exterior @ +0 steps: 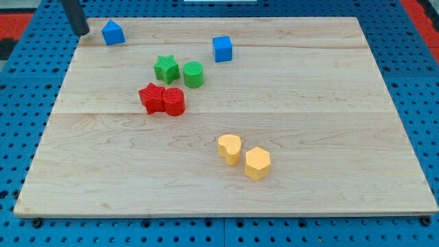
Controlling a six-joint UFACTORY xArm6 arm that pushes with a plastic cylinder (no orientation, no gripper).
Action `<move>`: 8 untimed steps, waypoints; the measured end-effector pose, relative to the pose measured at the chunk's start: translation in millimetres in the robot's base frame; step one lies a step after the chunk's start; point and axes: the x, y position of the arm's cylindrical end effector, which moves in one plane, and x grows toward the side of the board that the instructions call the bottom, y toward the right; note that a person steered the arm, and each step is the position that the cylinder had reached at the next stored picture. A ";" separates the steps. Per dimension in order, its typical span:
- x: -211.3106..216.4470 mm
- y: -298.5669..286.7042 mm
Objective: Move your hand towards bottom center
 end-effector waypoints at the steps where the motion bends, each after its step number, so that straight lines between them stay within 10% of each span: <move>1: 0.5 -11.0; 4: 3.2 -13.1; 8: 225.7 98.4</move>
